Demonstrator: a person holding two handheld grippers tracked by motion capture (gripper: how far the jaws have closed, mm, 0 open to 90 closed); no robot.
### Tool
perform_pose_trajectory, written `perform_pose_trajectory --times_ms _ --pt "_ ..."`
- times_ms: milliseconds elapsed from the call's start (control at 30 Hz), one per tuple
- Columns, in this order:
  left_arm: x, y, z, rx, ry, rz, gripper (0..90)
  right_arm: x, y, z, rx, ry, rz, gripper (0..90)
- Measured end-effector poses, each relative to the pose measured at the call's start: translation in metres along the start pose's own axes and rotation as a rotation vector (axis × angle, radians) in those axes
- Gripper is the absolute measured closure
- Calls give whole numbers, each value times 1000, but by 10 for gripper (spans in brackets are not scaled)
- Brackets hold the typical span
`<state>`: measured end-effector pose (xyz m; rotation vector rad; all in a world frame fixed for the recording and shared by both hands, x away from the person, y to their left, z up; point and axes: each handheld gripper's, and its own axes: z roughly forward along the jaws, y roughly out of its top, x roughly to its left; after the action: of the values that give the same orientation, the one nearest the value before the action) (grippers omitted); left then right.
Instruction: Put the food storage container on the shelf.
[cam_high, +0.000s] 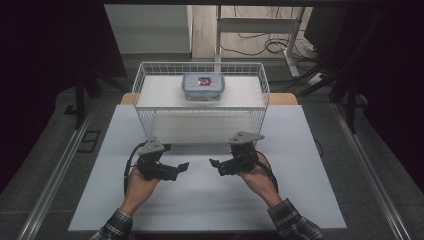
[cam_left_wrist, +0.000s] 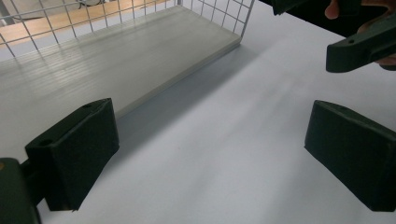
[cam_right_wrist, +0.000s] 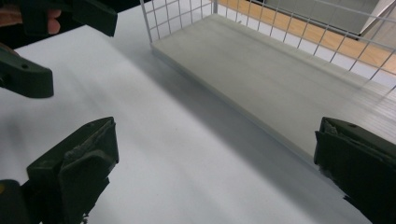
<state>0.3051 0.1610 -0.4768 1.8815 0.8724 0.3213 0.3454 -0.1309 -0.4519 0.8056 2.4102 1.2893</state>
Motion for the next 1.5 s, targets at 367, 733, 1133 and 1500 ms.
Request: perform_pose_trajectory --times_ms 367,733,1133,1500 --pt "-2 -11 -6 4 12 -7 24 4 -7 -4 7 6 -16 0" --pt "-8 -20 -17 -1 36 5 27 8 -16 -10 15 0 -36 0" --pt "-10 -33 -24 20 59 8 28 12 -28 -15 36 -3 -41 0" --pt "-16 -46 -30 46 59 7 29 14 -42 -19 52 -9 -50 0"
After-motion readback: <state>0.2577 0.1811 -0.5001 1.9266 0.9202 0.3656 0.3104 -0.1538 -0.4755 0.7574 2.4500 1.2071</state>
